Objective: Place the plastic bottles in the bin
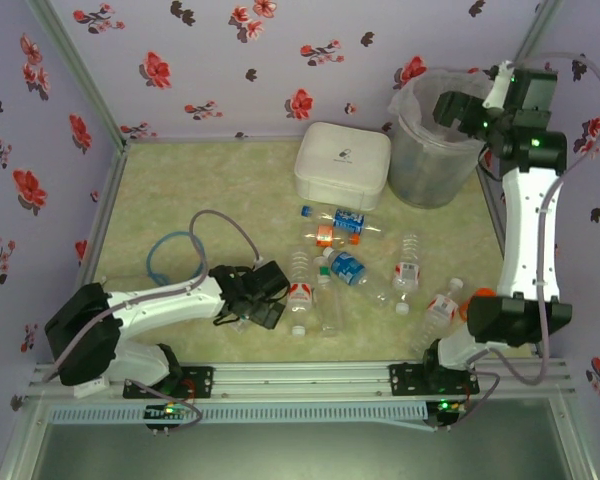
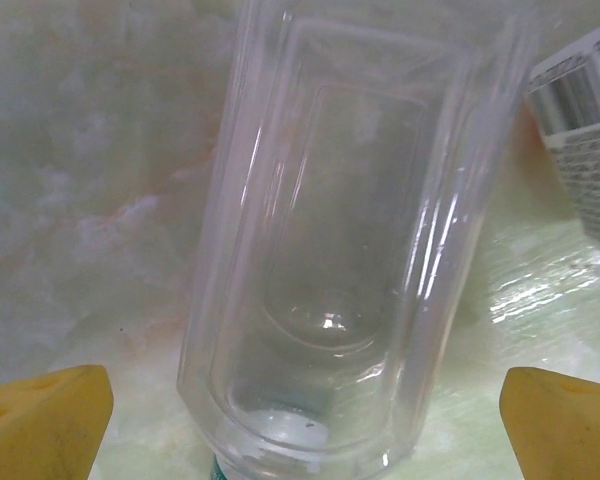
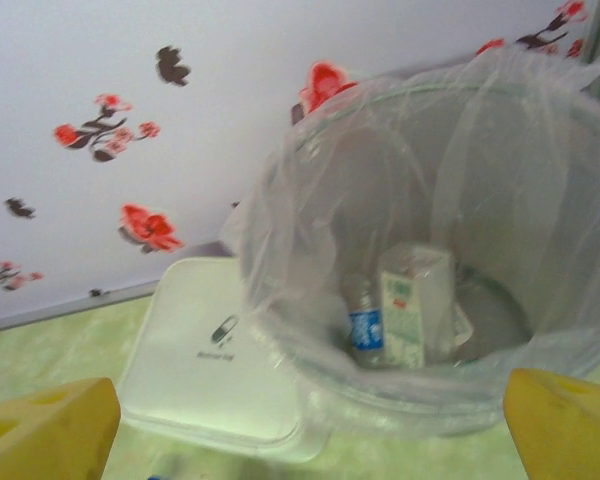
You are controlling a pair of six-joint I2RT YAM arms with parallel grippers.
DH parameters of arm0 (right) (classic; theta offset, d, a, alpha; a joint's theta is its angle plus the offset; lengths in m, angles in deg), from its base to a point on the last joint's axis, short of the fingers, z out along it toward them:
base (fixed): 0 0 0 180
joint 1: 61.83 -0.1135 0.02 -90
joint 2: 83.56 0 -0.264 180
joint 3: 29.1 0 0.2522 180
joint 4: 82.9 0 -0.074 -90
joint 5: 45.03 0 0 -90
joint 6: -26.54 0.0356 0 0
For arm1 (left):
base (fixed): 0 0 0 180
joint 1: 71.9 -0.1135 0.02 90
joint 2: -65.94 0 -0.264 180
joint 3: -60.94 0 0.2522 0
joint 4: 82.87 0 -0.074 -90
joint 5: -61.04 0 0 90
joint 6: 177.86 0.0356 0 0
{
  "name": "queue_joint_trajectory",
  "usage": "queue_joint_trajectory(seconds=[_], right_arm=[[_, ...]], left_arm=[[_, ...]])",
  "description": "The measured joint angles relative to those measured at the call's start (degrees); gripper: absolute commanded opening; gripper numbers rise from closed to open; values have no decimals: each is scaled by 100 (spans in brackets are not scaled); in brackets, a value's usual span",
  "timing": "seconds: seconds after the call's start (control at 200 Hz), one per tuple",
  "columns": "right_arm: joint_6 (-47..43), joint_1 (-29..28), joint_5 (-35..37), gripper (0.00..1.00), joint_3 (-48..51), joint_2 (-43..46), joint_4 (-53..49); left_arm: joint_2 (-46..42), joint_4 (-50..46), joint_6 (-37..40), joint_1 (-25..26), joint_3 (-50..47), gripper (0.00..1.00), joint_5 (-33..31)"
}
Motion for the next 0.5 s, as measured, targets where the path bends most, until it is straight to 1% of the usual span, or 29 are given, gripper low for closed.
queue_joint_trajectory(seconds=[0.04, 0.165, 0.32, 0.395, 0.5], right_arm=[[87, 0, -116, 97, 280, 249, 79], [345, 0, -433, 97, 1132, 986, 391], [728, 0, -737, 96, 2229, 1770, 885], [957, -2, -828, 96, 2758, 2017, 1119], [1174, -50, -866, 95, 3211, 2087, 1274]], left_arm=[[46, -39, -17, 0, 2, 99, 0], [219, -201, -90, 0, 22, 93, 4], [319, -317, -109, 0, 26, 93, 9], [352, -446, -120, 0, 57, 91, 26], [358, -597, -205, 24, 87, 88, 103]])
